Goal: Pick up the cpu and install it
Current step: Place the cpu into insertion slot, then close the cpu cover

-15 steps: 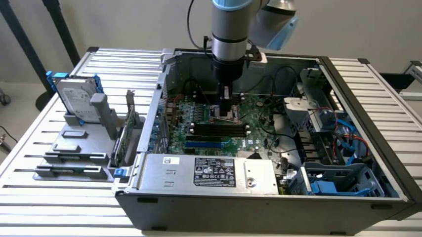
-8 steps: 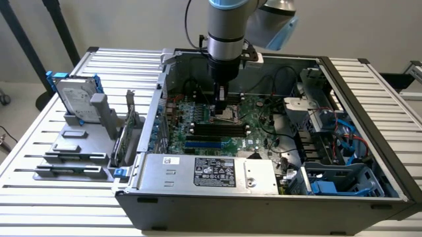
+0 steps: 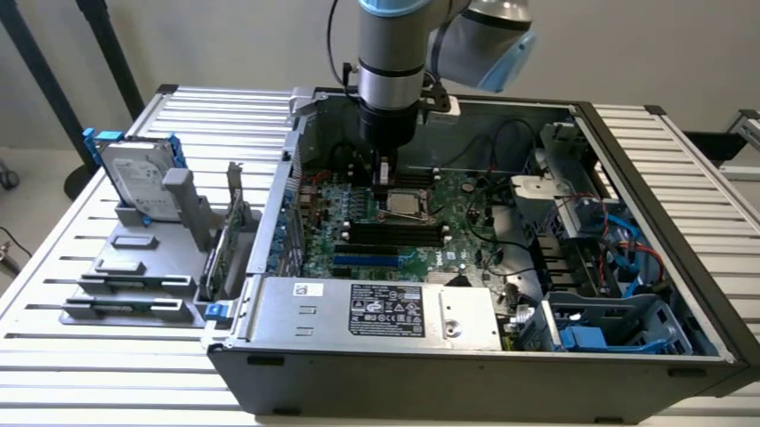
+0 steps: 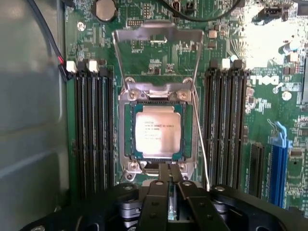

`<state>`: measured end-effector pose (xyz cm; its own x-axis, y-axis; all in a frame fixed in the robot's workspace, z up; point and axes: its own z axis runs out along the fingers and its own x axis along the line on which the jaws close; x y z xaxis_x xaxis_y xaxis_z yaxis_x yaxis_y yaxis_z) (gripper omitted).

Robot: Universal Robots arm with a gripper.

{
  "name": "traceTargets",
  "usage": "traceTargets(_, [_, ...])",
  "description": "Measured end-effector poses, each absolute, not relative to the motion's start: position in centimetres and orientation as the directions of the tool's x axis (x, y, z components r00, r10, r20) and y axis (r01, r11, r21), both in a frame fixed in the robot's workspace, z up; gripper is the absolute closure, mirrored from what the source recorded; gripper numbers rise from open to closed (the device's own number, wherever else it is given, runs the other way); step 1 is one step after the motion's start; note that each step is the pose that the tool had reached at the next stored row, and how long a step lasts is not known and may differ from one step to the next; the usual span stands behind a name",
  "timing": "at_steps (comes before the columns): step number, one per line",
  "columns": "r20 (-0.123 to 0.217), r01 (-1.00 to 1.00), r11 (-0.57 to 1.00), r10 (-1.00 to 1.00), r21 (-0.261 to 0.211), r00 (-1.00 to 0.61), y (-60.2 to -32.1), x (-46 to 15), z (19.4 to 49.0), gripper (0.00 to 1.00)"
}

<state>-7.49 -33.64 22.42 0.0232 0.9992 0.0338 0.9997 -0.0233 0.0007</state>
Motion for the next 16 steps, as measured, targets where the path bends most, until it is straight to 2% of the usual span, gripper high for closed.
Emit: traceTargets(16, [0.034, 1.0, -0.023, 0.999, 0.0, 0.023, -33.79, -8.14, 22.5, 0.89])
